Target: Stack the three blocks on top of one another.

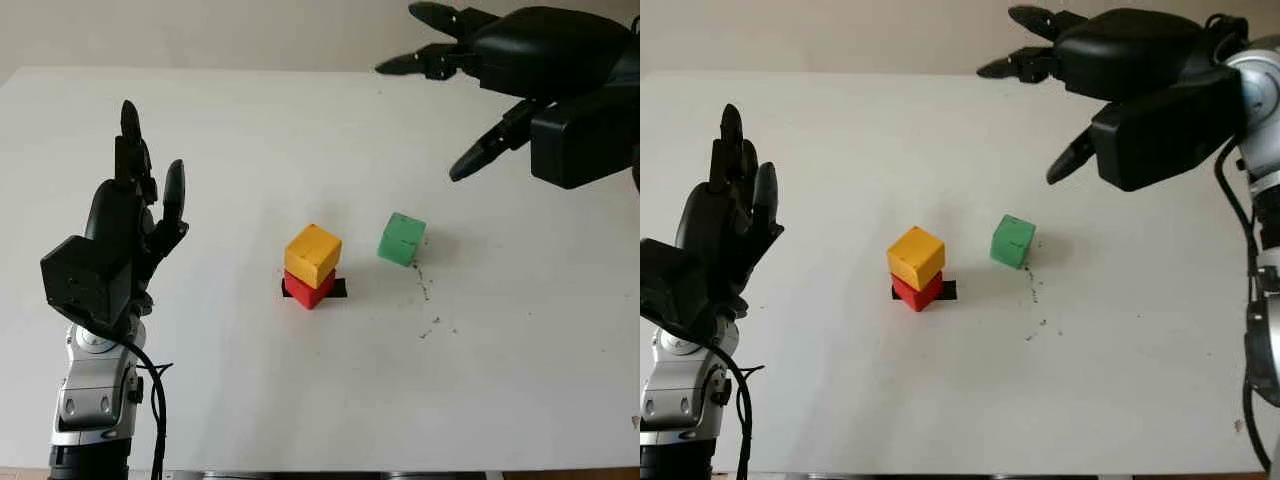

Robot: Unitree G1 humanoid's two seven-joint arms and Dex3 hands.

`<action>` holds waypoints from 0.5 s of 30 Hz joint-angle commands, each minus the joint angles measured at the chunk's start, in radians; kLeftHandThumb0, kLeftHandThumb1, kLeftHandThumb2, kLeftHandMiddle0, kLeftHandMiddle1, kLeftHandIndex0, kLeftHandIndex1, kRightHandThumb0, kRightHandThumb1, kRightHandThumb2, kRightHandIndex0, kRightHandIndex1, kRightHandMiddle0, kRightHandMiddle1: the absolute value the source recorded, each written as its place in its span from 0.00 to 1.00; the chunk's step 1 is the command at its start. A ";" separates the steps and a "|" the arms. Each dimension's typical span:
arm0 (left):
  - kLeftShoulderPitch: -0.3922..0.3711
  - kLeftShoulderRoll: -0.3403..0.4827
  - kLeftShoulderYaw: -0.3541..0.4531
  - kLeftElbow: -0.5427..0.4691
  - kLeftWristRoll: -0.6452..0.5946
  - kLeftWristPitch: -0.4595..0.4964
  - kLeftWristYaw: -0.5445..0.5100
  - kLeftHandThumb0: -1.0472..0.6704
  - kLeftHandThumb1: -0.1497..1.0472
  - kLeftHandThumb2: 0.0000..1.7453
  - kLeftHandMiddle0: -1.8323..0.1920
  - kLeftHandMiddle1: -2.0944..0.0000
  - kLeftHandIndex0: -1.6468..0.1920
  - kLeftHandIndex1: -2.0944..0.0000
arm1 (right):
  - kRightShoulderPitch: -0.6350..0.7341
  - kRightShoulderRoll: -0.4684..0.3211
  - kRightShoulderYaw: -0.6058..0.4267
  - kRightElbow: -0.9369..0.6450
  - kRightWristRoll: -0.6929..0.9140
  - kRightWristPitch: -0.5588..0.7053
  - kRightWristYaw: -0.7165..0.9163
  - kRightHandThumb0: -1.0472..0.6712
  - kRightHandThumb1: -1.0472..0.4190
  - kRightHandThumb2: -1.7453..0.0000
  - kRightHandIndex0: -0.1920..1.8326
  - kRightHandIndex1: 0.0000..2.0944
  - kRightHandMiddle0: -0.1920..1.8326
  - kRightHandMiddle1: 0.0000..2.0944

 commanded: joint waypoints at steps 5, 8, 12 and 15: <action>-0.008 0.010 -0.001 0.003 0.005 -0.003 -0.004 0.12 1.00 0.36 1.00 0.99 1.00 0.99 | 0.019 -0.034 0.058 0.013 -0.115 -0.097 -0.104 0.22 0.13 0.97 0.04 0.03 0.23 0.08; -0.009 0.010 -0.002 0.002 0.008 0.002 -0.002 0.12 1.00 0.36 1.00 0.99 1.00 0.99 | 0.022 -0.032 0.097 0.032 -0.203 -0.149 -0.201 0.22 0.14 0.97 0.05 0.03 0.24 0.08; -0.011 0.007 -0.004 0.003 0.012 0.002 0.002 0.12 1.00 0.35 1.00 0.98 1.00 0.98 | 0.031 -0.021 0.134 0.051 -0.266 -0.185 -0.295 0.22 0.13 0.97 0.06 0.03 0.24 0.07; -0.010 0.009 -0.003 0.003 0.009 0.004 -0.002 0.12 1.00 0.35 1.00 0.98 1.00 0.98 | 0.037 -0.013 0.161 0.070 -0.317 -0.212 -0.398 0.23 0.13 0.97 0.07 0.03 0.25 0.07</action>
